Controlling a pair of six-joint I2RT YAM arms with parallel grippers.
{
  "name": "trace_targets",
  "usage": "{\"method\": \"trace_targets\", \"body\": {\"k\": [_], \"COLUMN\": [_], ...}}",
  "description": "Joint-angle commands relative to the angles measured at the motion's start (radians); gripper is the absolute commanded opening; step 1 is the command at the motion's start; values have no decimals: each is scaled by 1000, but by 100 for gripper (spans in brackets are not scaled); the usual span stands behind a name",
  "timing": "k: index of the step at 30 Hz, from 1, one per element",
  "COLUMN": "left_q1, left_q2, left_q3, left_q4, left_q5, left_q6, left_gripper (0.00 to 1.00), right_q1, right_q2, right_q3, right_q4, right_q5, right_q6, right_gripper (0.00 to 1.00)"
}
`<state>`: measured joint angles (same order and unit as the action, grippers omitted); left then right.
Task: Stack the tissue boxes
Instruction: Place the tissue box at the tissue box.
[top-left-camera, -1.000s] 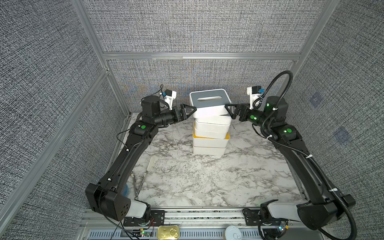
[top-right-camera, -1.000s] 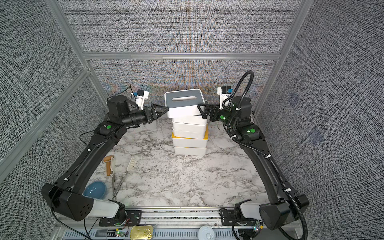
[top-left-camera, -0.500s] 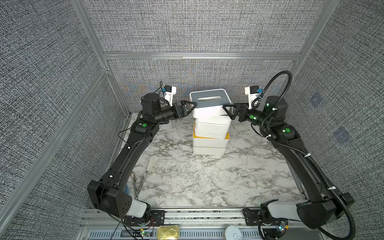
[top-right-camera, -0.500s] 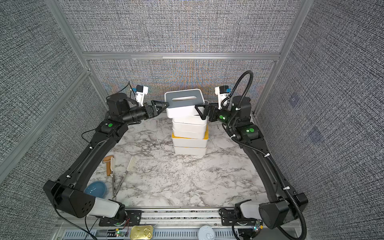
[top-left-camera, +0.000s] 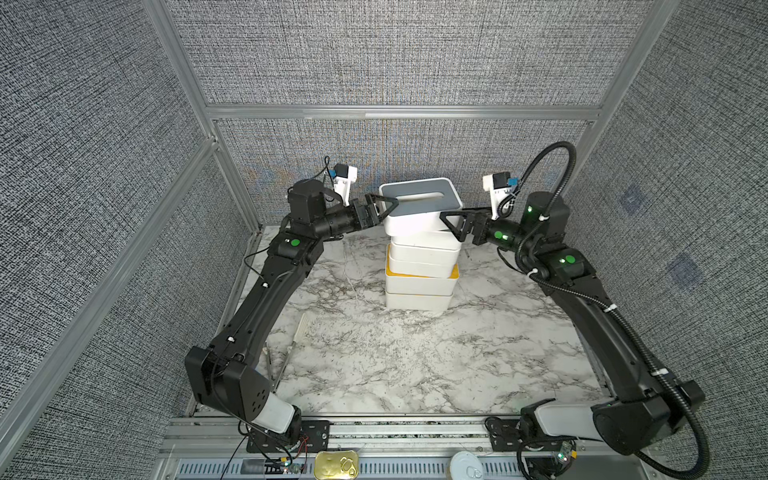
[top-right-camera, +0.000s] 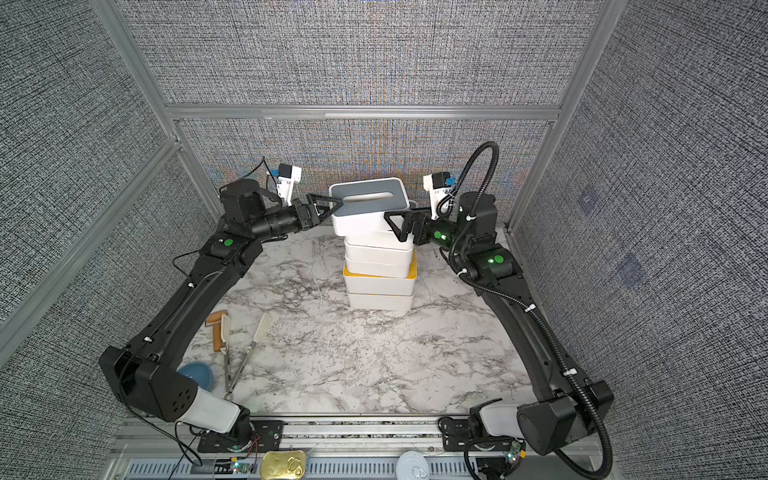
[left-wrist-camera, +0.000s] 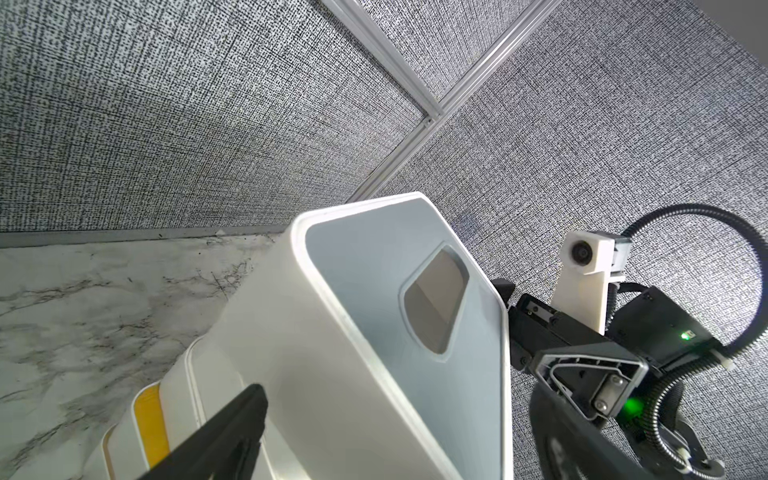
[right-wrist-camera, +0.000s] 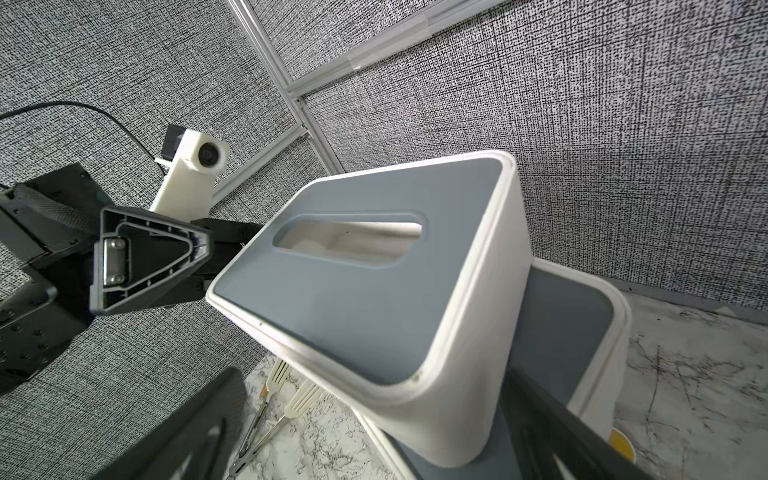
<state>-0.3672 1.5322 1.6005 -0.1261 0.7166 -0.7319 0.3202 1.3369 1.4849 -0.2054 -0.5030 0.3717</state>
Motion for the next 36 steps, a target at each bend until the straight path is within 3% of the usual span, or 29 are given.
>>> {"method": "trace_targets", "body": {"k": [1, 32, 36], "left_q1": [-6, -31, -31], "left_q2": [16, 135, 124], "left_q3": [13, 127, 149], "left_q4": [25, -13, -73], "left_q5": [21, 30, -8], "left_q6": [19, 32, 63], "left_gripper": [99, 99, 99], "right_q1": [2, 6, 5], "right_q2": [-9, -126, -134], "right_q3": [-9, -133, -136], "right_q4": [31, 94, 87], "right_q5": [-6, 28, 62], "right_q6": [-5, 21, 7], "right_gripper": [99, 99, 99]}}
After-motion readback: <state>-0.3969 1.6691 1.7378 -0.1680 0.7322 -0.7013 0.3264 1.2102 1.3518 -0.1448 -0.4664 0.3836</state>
